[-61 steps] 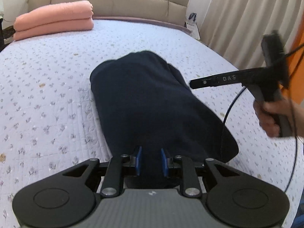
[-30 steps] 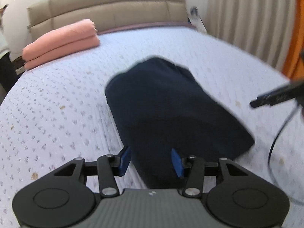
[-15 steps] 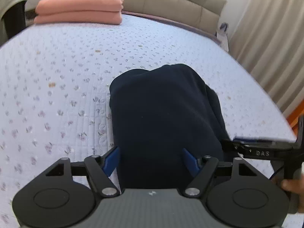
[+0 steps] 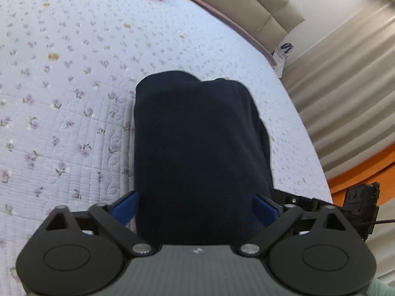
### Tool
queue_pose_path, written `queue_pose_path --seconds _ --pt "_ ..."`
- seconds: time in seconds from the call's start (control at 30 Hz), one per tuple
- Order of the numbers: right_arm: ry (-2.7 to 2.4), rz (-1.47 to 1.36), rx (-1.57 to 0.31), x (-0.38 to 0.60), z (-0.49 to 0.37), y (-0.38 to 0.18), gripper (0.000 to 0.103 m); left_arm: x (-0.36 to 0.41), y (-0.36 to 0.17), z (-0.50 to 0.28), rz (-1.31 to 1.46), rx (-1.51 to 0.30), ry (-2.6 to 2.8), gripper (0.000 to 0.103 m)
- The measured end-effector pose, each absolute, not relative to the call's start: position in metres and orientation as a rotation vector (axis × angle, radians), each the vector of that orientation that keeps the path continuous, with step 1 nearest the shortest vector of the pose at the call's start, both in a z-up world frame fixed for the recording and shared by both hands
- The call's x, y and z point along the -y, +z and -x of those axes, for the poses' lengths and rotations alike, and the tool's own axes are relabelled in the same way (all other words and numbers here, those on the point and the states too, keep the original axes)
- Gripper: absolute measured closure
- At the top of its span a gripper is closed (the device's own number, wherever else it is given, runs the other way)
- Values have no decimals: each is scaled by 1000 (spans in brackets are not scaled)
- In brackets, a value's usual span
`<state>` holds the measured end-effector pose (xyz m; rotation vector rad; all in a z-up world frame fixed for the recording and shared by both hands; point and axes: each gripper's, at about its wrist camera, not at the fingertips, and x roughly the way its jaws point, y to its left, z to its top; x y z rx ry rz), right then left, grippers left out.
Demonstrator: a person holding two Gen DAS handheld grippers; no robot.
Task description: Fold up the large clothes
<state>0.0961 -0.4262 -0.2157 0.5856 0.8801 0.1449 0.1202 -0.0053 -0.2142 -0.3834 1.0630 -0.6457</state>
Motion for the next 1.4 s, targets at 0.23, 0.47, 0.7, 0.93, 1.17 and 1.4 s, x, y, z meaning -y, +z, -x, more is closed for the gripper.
queue_pose_path --seconds 0.23,0.47,0.7,0.93,1.17,1.4 --pt "229 -743 -878 439 -103 -245 0 3 -271 -142 651 -1185 -713 0" --pt "306 -725 -839 424 -101 -230 50 3 -257 -131 593 -1092 -738 30" --pt "320 -624 -769 386 -68 -174 58 -34 -216 -96 630 -999 -844 33" --pt "315 -609 -719 309 17 -121 58 -114 -166 -24 617 -988 -896 33" --pt "329 -597 -790 238 75 -122 58 -187 -179 48 612 -1052 -851 33" --pt "346 -526 -824 209 87 -180 61 -225 -257 87 677 -1031 -750 29"
